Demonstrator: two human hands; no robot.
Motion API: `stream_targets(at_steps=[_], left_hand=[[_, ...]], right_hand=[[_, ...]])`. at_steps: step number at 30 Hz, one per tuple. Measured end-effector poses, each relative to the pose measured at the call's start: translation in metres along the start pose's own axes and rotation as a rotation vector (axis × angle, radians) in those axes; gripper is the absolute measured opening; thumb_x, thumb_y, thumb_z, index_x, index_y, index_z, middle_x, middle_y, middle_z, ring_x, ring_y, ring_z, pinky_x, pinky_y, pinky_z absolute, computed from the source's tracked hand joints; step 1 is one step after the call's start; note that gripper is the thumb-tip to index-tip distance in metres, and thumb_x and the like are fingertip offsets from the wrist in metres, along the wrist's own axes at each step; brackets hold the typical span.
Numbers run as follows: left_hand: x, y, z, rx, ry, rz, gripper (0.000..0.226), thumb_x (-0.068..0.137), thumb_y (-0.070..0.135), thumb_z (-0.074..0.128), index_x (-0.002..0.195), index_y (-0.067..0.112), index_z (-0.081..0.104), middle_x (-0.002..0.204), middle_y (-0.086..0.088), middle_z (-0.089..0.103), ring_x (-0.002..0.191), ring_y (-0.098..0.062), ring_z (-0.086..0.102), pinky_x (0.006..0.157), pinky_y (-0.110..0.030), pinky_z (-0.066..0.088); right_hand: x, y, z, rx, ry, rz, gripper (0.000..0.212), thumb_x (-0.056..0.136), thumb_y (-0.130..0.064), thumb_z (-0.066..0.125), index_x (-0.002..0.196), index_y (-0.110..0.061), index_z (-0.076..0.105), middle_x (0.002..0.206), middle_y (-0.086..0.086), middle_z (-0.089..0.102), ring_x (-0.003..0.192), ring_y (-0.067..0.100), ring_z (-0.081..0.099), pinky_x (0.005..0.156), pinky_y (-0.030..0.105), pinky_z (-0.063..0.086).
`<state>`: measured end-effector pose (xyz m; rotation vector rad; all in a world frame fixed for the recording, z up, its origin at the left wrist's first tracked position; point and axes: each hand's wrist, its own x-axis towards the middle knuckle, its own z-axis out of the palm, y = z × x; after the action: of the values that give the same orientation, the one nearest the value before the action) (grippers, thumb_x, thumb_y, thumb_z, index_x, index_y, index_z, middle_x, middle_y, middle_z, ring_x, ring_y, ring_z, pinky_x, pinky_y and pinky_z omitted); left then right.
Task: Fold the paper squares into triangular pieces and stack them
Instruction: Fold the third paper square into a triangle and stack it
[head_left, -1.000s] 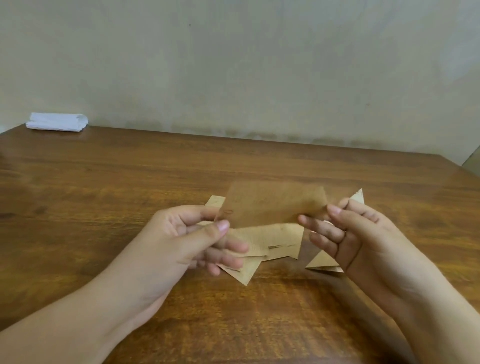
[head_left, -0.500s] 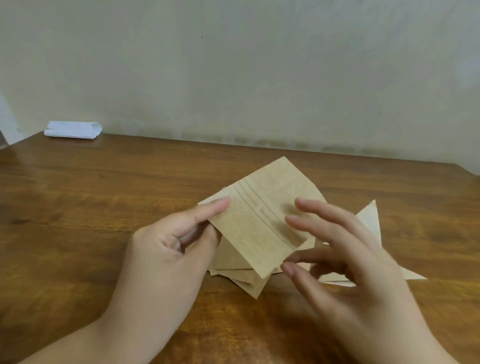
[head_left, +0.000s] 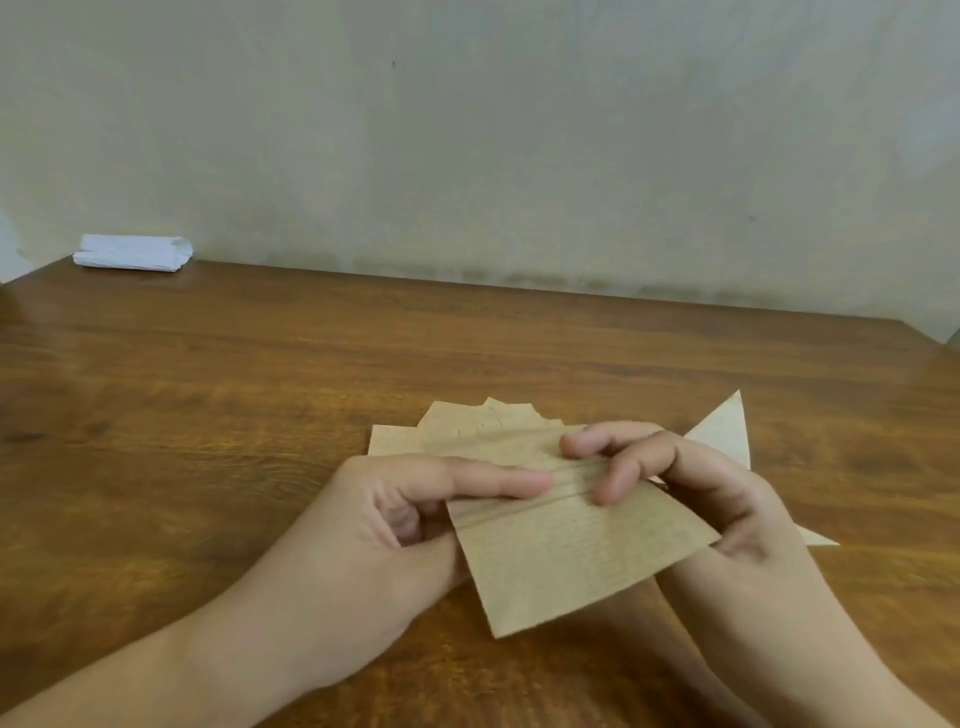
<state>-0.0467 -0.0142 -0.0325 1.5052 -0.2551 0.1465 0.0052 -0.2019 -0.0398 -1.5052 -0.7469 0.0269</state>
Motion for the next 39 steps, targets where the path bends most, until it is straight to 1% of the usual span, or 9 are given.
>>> stream_targets(at_steps=[4,7,13,17,20,25,29,32,39], left_hand=[[-0.004,-0.004,-0.004,0.363,0.218,0.044,0.053,0.079,0.002,0.066,0.082,0.055,0.069,0.091,0.034,0.067,0.09,0.006,0.066,0.075,-0.012,0.053],[-0.006,0.0,-0.003,0.4,0.25,0.103,0.054,0.078,0.001,0.067,0.088,0.055,0.068,0.091,0.033,0.067,0.089,0.011,0.064,0.072,-0.005,0.048],[0.001,-0.004,-0.005,0.007,0.227,0.094,0.011,0.057,0.02,0.075,0.068,0.024,0.077,0.071,0.0,0.073,0.068,-0.005,0.068,0.061,-0.013,0.051],[0.002,-0.01,-0.007,-0.147,0.236,0.045,0.042,0.033,0.042,0.092,0.059,0.017,0.072,0.057,0.001,0.063,0.057,-0.007,0.06,0.059,-0.015,0.05],[0.001,-0.013,-0.005,-0.141,0.295,0.032,0.047,0.027,0.048,0.092,0.052,0.017,0.067,0.052,0.0,0.055,0.056,-0.011,0.053,0.062,-0.021,0.05],[-0.002,-0.017,0.0,-0.079,0.394,0.038,0.051,0.028,0.051,0.091,0.052,0.016,0.064,0.062,-0.031,0.057,0.064,-0.037,0.057,0.07,-0.043,0.048],[-0.005,-0.014,0.001,-0.043,0.375,0.043,0.051,0.03,0.051,0.09,0.058,0.017,0.065,0.06,-0.014,0.065,0.064,-0.041,0.065,0.067,-0.042,0.055],[0.0,-0.013,-0.008,-0.071,0.363,-0.003,0.051,0.032,0.051,0.09,0.058,0.018,0.062,0.059,-0.005,0.059,0.059,-0.021,0.059,0.061,-0.027,0.054],[0.006,0.0,-0.011,-0.146,0.254,-0.254,0.069,0.049,0.009,0.082,0.108,0.023,0.051,0.082,-0.014,0.074,0.07,-0.022,0.071,0.051,-0.026,0.055]], right_hand=[[0.001,0.002,0.004,-0.113,0.058,-0.055,0.024,0.068,-0.038,0.078,0.089,-0.03,0.068,0.12,-0.01,0.058,0.09,0.016,0.069,0.076,0.03,0.056],[0.001,0.001,0.007,-0.172,0.088,-0.088,0.019,0.07,-0.043,0.074,0.082,-0.028,0.071,0.113,-0.011,0.06,0.093,0.013,0.068,0.077,0.018,0.054],[0.001,-0.002,0.004,-0.129,0.165,-0.014,0.021,0.068,-0.048,0.071,0.07,-0.027,0.072,0.11,-0.01,0.066,0.104,0.004,0.063,0.078,0.014,0.051],[0.002,0.001,0.005,-0.017,0.191,0.114,0.03,0.061,-0.053,0.075,0.068,-0.025,0.071,0.115,-0.018,0.067,0.121,0.001,0.053,0.089,0.027,0.052],[0.003,0.004,0.009,0.114,0.173,0.183,0.041,0.056,-0.06,0.079,0.071,-0.022,0.073,0.104,-0.006,0.072,0.104,0.007,0.064,0.088,0.025,0.052],[0.002,0.004,0.014,0.113,0.268,0.22,0.031,0.063,-0.049,0.076,0.073,-0.02,0.074,0.076,-0.001,0.071,0.065,0.006,0.061,0.066,0.015,0.051],[0.004,0.0,0.013,0.081,0.346,0.238,0.02,0.065,-0.036,0.072,0.068,-0.016,0.072,0.07,0.004,0.071,0.059,0.009,0.061,0.063,0.017,0.052],[0.004,-0.007,0.009,0.015,0.353,0.209,0.023,0.064,-0.029,0.068,0.066,-0.007,0.068,0.064,0.005,0.069,0.057,0.008,0.062,0.06,0.013,0.051],[0.003,-0.015,0.008,-0.169,0.231,0.101,0.017,0.067,-0.03,0.067,0.068,-0.013,0.067,0.065,0.01,0.066,0.06,0.025,0.058,0.056,0.017,0.046]])
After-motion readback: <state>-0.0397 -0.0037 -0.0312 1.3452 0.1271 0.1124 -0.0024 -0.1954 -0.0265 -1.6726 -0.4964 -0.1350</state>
